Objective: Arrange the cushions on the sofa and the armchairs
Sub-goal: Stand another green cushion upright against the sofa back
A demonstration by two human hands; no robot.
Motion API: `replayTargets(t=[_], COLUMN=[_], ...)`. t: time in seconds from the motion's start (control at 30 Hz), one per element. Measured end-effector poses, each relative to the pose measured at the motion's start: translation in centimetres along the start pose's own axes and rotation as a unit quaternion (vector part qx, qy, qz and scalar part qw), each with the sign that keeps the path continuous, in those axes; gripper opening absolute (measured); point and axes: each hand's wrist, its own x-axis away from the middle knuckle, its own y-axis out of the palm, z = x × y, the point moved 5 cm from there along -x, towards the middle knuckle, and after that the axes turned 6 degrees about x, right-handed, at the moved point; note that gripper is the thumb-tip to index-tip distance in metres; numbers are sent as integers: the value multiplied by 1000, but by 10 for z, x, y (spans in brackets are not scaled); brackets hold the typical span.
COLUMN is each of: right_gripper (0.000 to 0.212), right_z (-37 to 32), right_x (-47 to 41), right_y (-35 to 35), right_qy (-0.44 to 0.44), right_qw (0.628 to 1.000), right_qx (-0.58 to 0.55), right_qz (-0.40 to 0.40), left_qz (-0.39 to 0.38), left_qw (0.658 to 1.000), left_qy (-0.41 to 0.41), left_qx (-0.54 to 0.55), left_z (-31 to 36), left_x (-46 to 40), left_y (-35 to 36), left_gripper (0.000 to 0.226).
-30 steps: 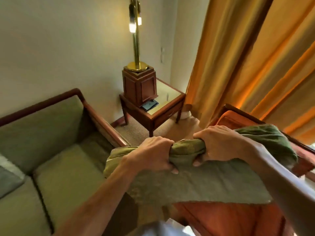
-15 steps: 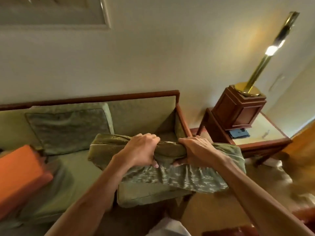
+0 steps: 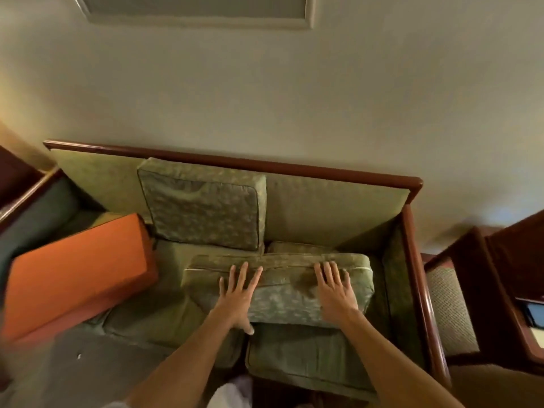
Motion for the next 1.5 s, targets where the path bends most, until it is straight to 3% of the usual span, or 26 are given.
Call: replayTargets(t=[0.23, 0.53, 0.67, 0.83, 1.0, 1.07, 1.27, 1.4, 1.5], right_gripper=[86, 109, 103, 101, 99, 98, 63, 89, 106], right_z=[13, 78, 101, 112, 120, 115, 92, 54, 11], right_x=[-22, -41, -43, -25, -7, -6, 14, 33, 17], right_y=[-15, -20, -15, 12, 11, -6, -117, -201, -199], right_qy=[48, 99, 57, 29, 2, -2, -68, -118, -146], right_qw=[995, 992, 996, 997, 988, 987, 978, 941, 951], right_qx=[-72, 9, 44, -64, -151, -164, -181, -273, -230], right_qz=[-39, -72, -59, -44, -20, -8, 84, 163, 148], left_qz=[-19, 11, 50, 97, 80, 97, 165, 201, 169], left_qw=[997, 995, 995, 987, 992, 989, 969, 929, 917], left_qy=[58, 49, 0, -92, 83, 93, 175, 193, 177], left_qx=[46, 83, 85, 84, -44, -55, 65, 242, 315], left_z=[-19, -27, -13, 60, 208, 229, 203, 141, 93], left_x=[-46, -44, -39, -42, -58, -62, -44, 5, 15], left_y=[-30, -11, -5, -21, -2, 2, -94, -155, -153], left_gripper=[121, 118, 124, 135, 144, 141, 113, 97, 85])
